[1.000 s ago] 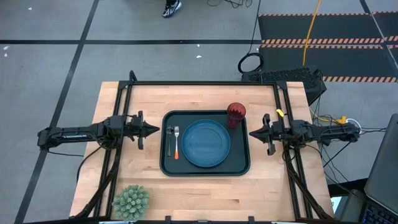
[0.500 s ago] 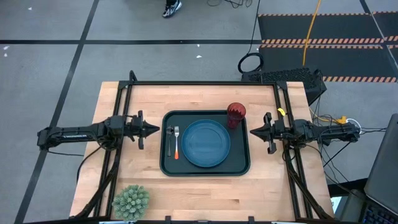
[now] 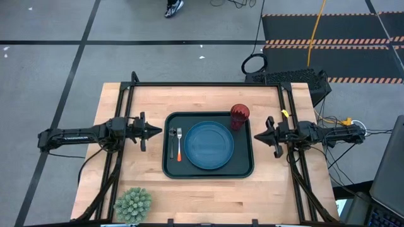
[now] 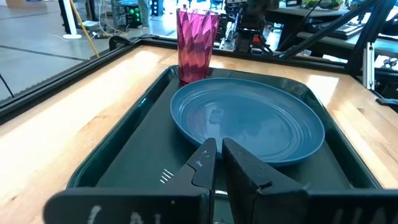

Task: Pick and place plate/cup/fork/spoon on tray
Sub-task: Return to Home Position

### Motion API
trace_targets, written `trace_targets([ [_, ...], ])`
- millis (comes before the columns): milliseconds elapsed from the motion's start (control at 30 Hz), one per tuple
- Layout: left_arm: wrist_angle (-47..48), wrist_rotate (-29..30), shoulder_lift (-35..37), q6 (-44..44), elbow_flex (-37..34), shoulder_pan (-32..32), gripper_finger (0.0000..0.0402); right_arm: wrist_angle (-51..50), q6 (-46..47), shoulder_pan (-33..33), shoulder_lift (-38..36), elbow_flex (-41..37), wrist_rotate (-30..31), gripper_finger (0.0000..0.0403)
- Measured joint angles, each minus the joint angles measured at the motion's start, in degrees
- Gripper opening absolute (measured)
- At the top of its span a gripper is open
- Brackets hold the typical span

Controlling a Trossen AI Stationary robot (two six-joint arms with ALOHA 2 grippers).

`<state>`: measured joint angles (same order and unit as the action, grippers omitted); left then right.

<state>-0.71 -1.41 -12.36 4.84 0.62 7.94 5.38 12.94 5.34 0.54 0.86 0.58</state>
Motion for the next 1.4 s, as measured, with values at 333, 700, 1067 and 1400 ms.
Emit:
trace_targets([
  [333,0.00,0.02,0.00,0.07,0.00,0.00,0.0031,-0.01,-3.50,-0.02,0.00,-0.02,11.37,0.0000],
  [700,0.02,0.02,0.00,0.09,0.00,0.00,0.0031,-0.01,-0.14,-0.02,0.00,-0.02,11.35,0.0000],
  [1067,0.02,0.02,0.00,0.09,0.00,0.00,0.0031,-0.01,-0.14,-0.02,0.00,-0.02,11.37,0.0000],
  [1400,0.02,0.02,0.00,0.09,0.00,0.00,0.0031,0.01,-0.14,-0.02,0.00,-0.02,11.37,0.0000],
])
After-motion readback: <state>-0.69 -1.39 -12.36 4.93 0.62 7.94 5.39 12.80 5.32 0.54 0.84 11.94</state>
